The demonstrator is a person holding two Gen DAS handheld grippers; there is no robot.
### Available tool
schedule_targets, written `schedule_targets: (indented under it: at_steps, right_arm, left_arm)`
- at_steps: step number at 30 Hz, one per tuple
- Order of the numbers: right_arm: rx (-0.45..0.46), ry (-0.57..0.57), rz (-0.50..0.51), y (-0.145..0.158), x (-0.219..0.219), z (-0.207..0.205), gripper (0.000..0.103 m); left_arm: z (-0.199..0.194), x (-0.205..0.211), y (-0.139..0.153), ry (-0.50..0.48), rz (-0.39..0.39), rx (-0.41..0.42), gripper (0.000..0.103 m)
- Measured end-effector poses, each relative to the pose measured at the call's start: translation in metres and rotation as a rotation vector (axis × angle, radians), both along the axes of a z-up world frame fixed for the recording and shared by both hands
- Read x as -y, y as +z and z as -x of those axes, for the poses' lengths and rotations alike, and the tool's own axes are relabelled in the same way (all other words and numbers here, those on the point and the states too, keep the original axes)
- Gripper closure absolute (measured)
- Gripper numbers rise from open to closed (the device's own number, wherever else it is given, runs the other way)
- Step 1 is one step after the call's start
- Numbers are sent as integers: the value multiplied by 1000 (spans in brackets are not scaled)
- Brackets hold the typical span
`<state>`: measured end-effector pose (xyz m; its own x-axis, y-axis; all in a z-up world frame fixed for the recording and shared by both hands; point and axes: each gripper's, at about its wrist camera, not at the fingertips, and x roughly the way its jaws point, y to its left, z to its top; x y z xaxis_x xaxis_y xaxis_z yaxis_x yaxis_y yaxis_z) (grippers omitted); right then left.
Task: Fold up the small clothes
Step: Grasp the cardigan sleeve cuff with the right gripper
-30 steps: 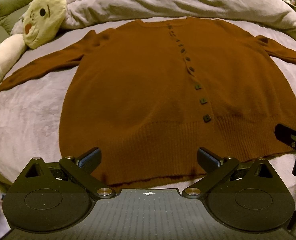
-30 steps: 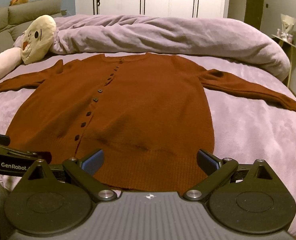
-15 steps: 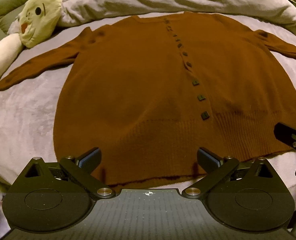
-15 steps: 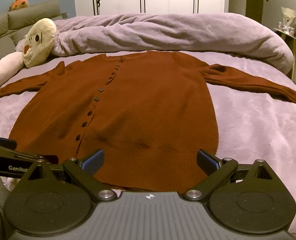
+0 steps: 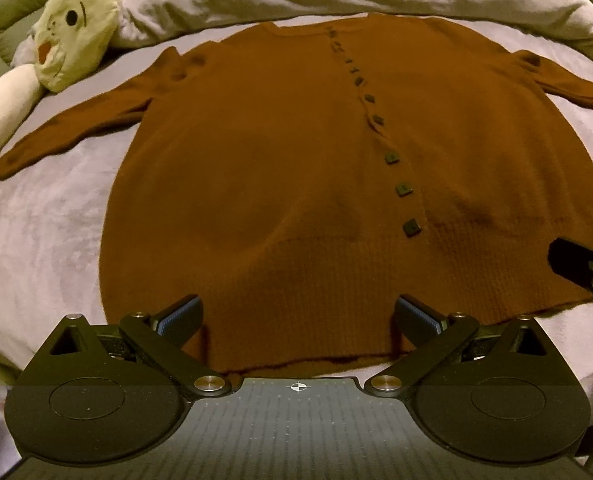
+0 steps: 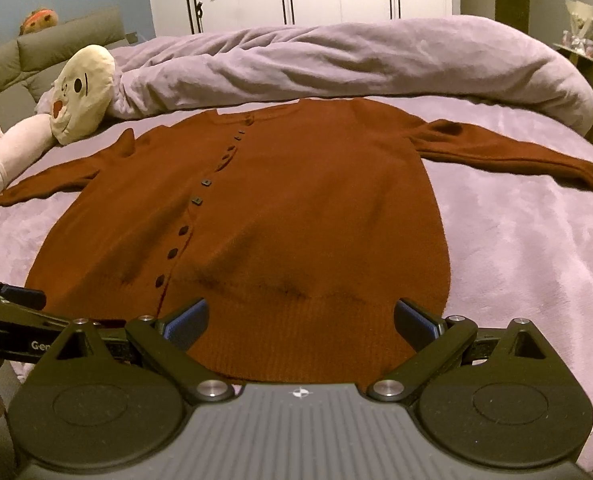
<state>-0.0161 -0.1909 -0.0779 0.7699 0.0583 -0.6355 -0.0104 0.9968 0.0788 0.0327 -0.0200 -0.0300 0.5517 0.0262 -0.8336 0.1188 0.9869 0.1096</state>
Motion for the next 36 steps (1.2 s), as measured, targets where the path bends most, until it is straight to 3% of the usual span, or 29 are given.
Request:
schedule_targets:
  at_steps: [4, 8, 12, 15, 16, 20, 23, 25, 29, 32, 36]
  right_arm:
    - [12, 29, -112, 0, 17, -5, 17]
    - [53, -50, -242, 5, 66, -18, 23]
    - [131, -268, -311, 13, 147, -38, 32]
    - [167, -444, -379, 13, 218, -53, 54]
    - [182, -495, -417, 11, 240, -56, 56]
    - [227, -712, -624, -8, 330, -68, 56]
    - [263, -863, -725, -22, 373, -69, 56]
    - [280, -906, -780, -30, 392, -70, 56]
    - [322, -960, -818, -40, 413, -76, 56]
    - [299, -969, -780, -39, 412, -89, 59]
    - [243, -970, -687, -23, 420, -104, 79]
  left_arm:
    - [-7, 5, 4, -8, 4, 8, 0]
    - [-22, 9, 7, 1, -3, 19, 0]
    - [-47, 7, 8, 40, -26, 28, 0]
    - [-68, 3, 10, 77, -40, 38, 0]
    - [-74, 2, 10, 90, -42, 43, 0]
    - [-99, -3, 8, 132, -43, 48, 0]
    - [-111, -3, 4, 144, -53, 53, 0]
    - [-116, -2, 4, 143, -60, 65, 0]
    - [-120, -1, 0, 134, -71, 75, 0]
    - [-122, -4, -7, 129, -45, 42, 0]
    - [-126, -25, -13, 191, 111, -21, 0]
